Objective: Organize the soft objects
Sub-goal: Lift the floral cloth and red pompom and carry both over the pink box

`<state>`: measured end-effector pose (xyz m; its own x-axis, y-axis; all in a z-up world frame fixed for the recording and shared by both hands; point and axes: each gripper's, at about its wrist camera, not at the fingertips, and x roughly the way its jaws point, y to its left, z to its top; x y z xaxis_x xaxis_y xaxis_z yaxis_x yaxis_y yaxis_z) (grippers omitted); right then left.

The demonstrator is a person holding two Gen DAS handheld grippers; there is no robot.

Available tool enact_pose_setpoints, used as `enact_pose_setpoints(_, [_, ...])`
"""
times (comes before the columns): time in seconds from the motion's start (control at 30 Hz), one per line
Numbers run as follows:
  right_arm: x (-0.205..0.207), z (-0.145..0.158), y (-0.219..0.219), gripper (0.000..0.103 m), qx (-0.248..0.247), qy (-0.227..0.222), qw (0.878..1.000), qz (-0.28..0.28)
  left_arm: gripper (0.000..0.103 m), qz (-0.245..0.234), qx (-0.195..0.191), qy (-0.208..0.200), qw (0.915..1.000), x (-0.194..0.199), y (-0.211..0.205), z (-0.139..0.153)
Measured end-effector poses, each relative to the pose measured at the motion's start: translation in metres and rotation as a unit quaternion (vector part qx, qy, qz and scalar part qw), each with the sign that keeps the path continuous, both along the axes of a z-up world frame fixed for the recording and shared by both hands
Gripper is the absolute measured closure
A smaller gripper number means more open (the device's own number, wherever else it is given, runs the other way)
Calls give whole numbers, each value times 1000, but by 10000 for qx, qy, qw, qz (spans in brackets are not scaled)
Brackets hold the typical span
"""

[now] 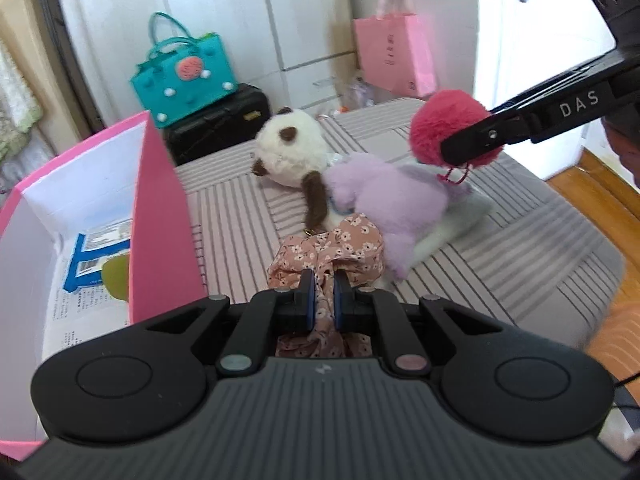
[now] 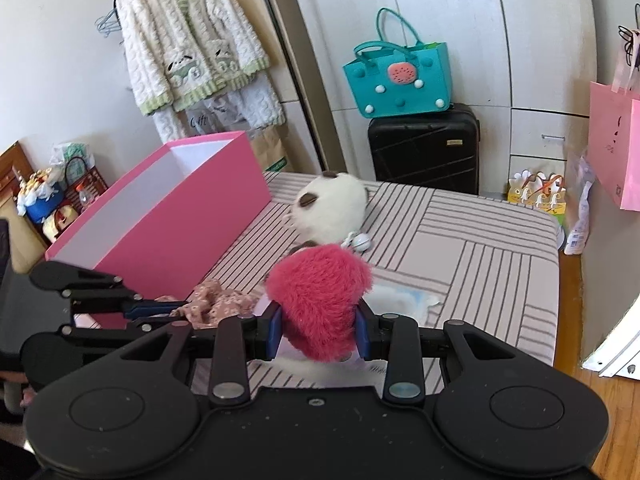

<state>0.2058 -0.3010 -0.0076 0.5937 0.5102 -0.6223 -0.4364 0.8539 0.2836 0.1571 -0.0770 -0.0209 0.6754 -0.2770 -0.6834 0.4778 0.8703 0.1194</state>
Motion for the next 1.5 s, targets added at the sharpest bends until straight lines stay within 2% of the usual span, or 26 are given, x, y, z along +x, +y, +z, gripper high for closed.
enact_pose_setpoints(0.23, [-14, 4, 9, 63, -28, 223, 9996, 154, 95, -450, -123, 485, 9977, -3, 7, 10])
enact_pose_setpoints(0.43, [-27, 9, 21, 63, -128, 358, 9988, 299, 95, -719, -123, 600, 9955, -10, 13, 23])
enact_pose_setpoints(0.63, [-48, 20, 35, 63, -263, 291, 9982, 454, 95, -857, -230, 877, 9922, -20, 23, 36])
enact_pose_setpoints(0.77, [-62, 31, 45, 62, -308, 232, 9974, 608, 95, -858, -139, 695, 9938, -34, 32, 48])
enact_pose_setpoints(1.07, [-85, 64, 70, 62, -281, -57, 9946, 999, 95, -898, -274, 574, 9939, -56, 63, 78])
enact_pose_setpoints(1.5, [-70, 91, 114, 62, -153, -305, 9892, 1426, 94, -491, -362, 237, 9979, -49, 122, 113])
